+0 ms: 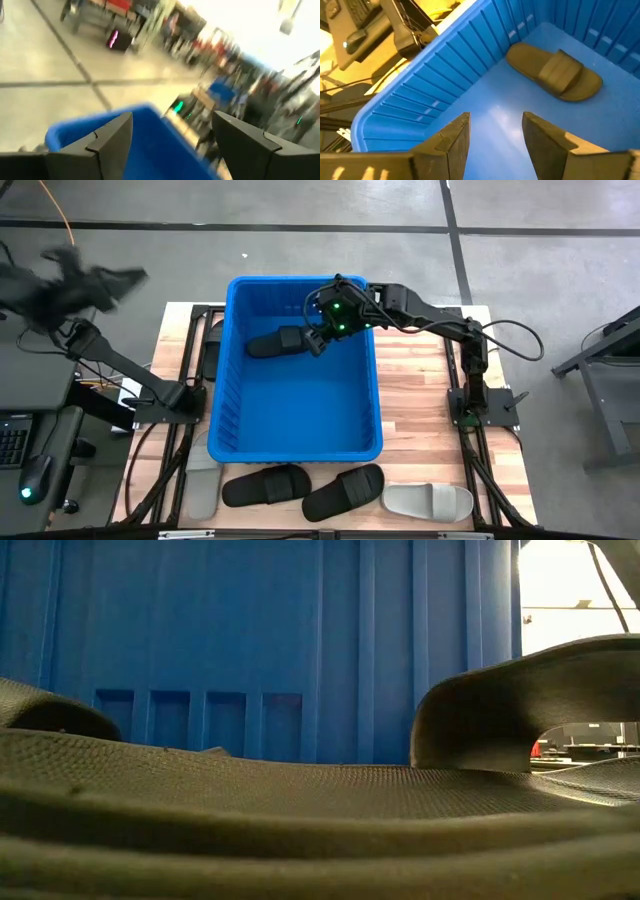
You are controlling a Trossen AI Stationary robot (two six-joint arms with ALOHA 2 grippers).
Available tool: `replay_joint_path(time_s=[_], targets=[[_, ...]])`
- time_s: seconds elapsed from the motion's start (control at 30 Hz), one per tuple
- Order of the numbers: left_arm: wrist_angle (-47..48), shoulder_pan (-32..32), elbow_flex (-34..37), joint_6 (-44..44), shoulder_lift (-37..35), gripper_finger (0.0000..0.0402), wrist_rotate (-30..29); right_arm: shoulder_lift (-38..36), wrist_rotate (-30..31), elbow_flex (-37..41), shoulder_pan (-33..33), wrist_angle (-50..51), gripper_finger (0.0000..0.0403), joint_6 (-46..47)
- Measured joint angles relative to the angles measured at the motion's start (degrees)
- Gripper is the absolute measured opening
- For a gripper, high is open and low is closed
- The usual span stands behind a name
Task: Pick and place slides into bin
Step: Put the top black slide into the blue container
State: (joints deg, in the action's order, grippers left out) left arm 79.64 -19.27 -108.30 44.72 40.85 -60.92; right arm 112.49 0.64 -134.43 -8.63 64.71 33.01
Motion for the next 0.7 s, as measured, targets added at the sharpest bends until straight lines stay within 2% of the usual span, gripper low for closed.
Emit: replay_joint_path(time_s=[0.13,0.23,0.33,0.4,0.43,0.53,0.6,0.7], targets=[[-4.09,-8.11,-7.06,-5.15,0.23,0.0262,-6.07,0.00,0.00,0.02,0.01,-0.69,0.0167,-0.22],[-3.13,-20.22,-10.82,-4.37,0.08,0.0262,-14.82,0.00,0.00,0.04,0.01,-0.73,0.0167,-0.96],[-2.88,-33.75,-13.70,-2.67,0.05,0.0262,-26.41,0.00,0.00,0.04,0.02,-0.73,0.0167,-0.95],[-2.50,-40.88,-14.89,-5.25,-0.15,0.0262,-29.03,0.00,0.00,0.04,0.22,-0.74,0.0167,-0.93],[-2.49,-42.15,-14.96,-6.44,-0.16,0.0262,-28.79,0.00,0.00,0.04,0.38,-0.69,0.0167,-0.93],[-1.83,-39.67,-14.75,-8.69,-0.11,0.0262,-26.76,0.00,-0.19,0.04,1.03,-0.16,0.0167,-0.79],[-1.81,-37.66,-12.13,-9.17,-0.28,0.0262,-28.39,0.00,0.53,0.23,1.60,-0.11,0.0167,-0.82],[-1.95,-35.39,-7.13,-15.02,1.06,0.0262,-25.99,0.00,1.05,0.37,1.96,0.95,0.0167,-1.43]])
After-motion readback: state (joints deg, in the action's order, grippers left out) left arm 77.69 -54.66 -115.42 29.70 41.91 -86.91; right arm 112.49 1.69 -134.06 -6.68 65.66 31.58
